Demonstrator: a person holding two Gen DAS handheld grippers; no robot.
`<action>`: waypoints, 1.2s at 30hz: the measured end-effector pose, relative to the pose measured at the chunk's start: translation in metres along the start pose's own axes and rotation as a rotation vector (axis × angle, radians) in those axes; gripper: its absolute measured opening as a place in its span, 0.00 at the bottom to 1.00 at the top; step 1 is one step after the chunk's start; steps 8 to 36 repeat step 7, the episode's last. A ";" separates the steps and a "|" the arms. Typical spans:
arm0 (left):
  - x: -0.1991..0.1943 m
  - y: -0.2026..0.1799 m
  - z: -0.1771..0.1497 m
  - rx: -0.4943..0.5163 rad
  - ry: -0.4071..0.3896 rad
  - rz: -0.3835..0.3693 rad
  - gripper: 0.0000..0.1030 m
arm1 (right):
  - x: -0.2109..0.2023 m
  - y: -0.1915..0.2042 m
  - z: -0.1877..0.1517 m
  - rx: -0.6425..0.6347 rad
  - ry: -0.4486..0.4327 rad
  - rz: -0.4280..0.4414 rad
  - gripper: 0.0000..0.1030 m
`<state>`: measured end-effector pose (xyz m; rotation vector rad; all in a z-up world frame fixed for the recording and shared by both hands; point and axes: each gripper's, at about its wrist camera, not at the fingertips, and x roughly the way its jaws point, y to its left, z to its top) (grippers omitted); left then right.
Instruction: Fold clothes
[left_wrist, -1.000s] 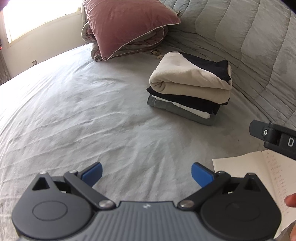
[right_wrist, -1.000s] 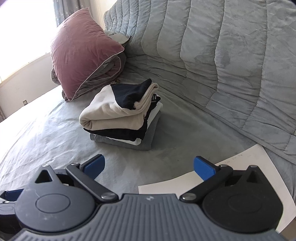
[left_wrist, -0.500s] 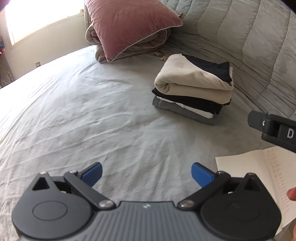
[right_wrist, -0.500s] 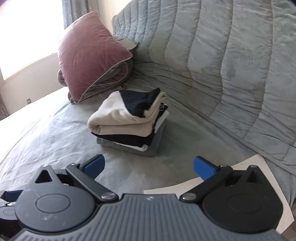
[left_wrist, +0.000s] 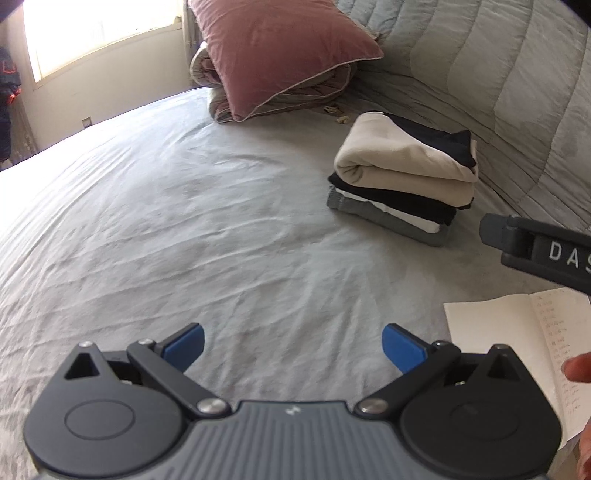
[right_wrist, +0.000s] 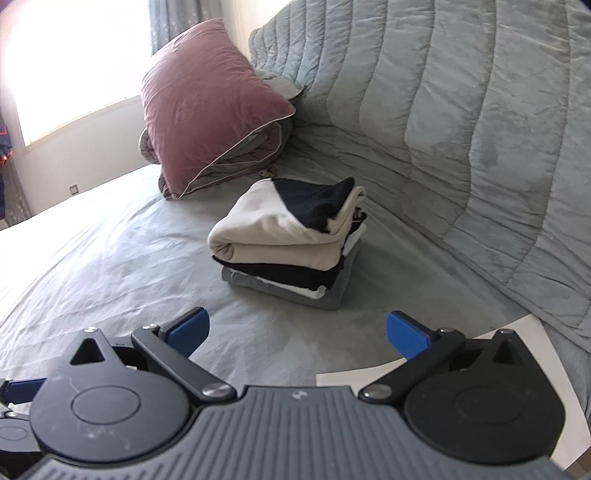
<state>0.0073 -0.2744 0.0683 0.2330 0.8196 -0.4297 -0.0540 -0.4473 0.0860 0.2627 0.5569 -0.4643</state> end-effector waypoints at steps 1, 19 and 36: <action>-0.002 0.004 -0.001 -0.004 0.001 0.001 0.99 | -0.001 0.003 0.000 -0.003 0.001 0.002 1.00; -0.011 0.034 -0.010 -0.046 -0.006 0.008 1.00 | -0.016 0.036 -0.002 -0.116 -0.005 0.016 1.00; -0.011 0.034 -0.010 -0.046 -0.006 0.008 1.00 | -0.016 0.036 -0.002 -0.116 -0.005 0.016 1.00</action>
